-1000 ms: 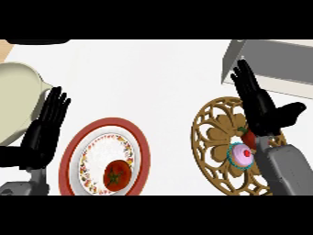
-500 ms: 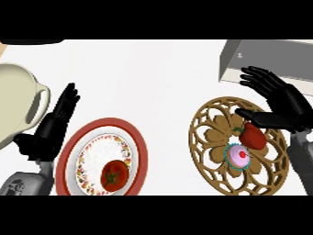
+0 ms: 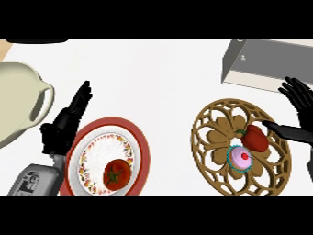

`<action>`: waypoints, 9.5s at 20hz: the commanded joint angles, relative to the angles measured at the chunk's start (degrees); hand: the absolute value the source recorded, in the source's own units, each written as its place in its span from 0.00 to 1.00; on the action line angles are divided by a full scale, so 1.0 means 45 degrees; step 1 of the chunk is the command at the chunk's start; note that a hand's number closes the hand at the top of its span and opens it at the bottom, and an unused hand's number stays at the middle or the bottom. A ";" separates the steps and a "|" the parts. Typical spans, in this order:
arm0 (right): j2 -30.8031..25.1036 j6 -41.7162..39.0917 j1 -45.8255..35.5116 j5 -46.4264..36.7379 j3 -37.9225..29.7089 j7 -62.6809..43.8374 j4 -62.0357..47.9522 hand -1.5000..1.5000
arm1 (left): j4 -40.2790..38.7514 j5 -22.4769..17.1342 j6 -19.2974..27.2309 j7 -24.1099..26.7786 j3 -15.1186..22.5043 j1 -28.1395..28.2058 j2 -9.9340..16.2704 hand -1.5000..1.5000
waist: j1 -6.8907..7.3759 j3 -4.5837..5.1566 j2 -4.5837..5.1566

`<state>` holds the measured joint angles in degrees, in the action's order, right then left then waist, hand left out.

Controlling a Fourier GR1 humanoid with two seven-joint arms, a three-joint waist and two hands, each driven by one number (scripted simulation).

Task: Pick the cupcake from the placemat and place it in the tiered shelf

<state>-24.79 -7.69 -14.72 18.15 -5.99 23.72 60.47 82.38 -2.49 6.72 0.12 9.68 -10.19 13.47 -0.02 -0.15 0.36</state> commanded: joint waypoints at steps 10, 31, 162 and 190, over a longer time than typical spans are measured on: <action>-0.3362 -0.4430 -0.0708 -0.0877 0.1090 -0.1569 0.1876 0.00 | -0.0454 0.0042 -0.0362 -0.0562 -0.0576 -0.0686 0.0147 0.50 | -0.0089 0.0051 -0.0127; -0.5360 -0.5988 0.1254 -0.3537 0.1820 -0.8305 1.0713 0.00 | 0.0455 0.0910 -0.0302 -0.0404 -0.0164 0.0617 -0.0711 0.50 | -0.0049 0.0038 -0.0106; 0.3180 0.0794 -0.8959 -2.0412 0.0427 -1.8371 0.7497 1.00 | 0.0392 0.2898 -0.1756 -0.0876 -0.1655 -0.0146 -0.2434 0.50 | 0.0074 0.0037 -0.0079; 0.0838 0.7971 -0.9958 -1.8394 -0.2324 -1.2345 0.0445 1.00 | 0.0282 0.2544 -0.2185 -0.0272 -0.2162 0.0026 -0.2007 0.50 | 0.0351 0.0004 0.0022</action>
<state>-23.10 20.53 -58.98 -71.45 -12.17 -35.24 62.09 83.22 9.78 -2.12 -1.49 0.86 -10.27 3.25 0.99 -0.04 0.31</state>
